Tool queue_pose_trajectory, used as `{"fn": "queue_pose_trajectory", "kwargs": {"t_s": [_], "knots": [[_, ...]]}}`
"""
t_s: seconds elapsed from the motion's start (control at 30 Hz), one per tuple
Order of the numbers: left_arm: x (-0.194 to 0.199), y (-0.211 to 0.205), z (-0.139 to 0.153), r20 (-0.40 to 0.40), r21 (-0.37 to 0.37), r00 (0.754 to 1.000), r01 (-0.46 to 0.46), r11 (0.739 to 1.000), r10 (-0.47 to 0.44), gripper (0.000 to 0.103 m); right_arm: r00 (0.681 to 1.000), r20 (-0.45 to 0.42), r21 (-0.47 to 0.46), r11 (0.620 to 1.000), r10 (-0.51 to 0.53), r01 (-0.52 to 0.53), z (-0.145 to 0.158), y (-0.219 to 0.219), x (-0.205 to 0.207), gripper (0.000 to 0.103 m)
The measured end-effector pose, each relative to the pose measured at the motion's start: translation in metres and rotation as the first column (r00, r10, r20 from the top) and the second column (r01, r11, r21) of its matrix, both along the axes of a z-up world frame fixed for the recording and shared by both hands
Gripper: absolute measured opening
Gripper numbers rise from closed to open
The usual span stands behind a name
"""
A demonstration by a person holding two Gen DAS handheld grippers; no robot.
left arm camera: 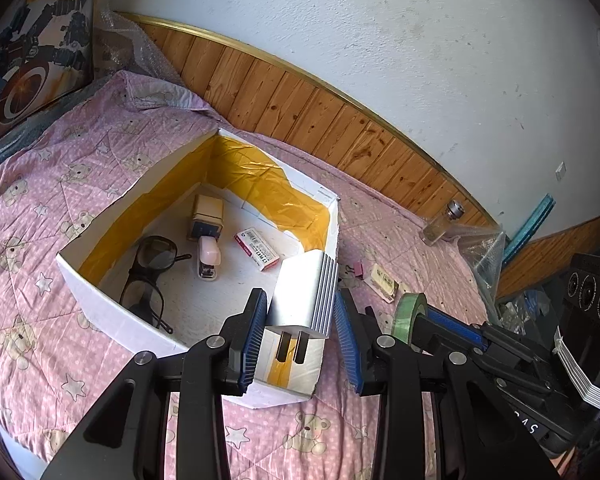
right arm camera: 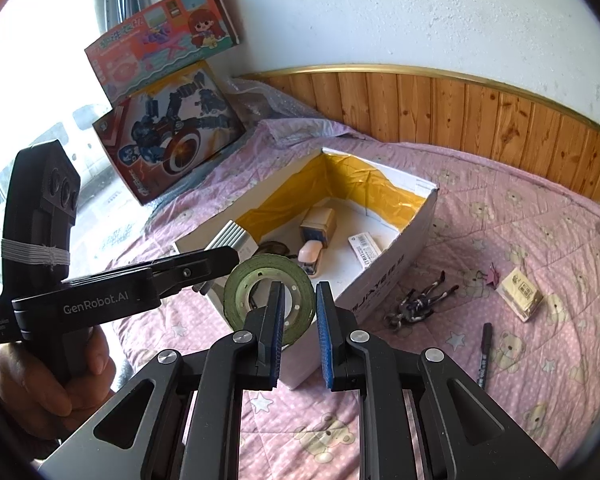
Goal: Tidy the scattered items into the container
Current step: 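Lower the charger and tape into the box and open both tools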
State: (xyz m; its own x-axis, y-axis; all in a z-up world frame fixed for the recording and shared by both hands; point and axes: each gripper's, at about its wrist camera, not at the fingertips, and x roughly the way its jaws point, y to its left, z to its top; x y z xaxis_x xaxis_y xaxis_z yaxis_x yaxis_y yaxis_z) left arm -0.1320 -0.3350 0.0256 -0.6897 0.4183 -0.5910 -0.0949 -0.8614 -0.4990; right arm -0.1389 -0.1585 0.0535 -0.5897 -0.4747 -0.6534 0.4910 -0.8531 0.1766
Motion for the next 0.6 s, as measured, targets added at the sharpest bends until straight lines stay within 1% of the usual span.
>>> {"fn": "queue_pose_trajectory", "kwargs": {"t_s": [0.37,0.6], "knots": [[-0.023,0.0,-0.009,0.043,-0.004,0.999,-0.017,1.0,0.017,0.036,1.0,0.006,0.021,1.0,0.018,-0.018,-0.001,-0.007,-0.028,0.016],[-0.037,0.003,-0.016,0.084,-0.031,0.996,-0.028,0.999,0.031,0.036,1.0,0.015,0.039,0.999,0.026,-0.027,-0.005,-0.01,-0.048,0.016]]}}
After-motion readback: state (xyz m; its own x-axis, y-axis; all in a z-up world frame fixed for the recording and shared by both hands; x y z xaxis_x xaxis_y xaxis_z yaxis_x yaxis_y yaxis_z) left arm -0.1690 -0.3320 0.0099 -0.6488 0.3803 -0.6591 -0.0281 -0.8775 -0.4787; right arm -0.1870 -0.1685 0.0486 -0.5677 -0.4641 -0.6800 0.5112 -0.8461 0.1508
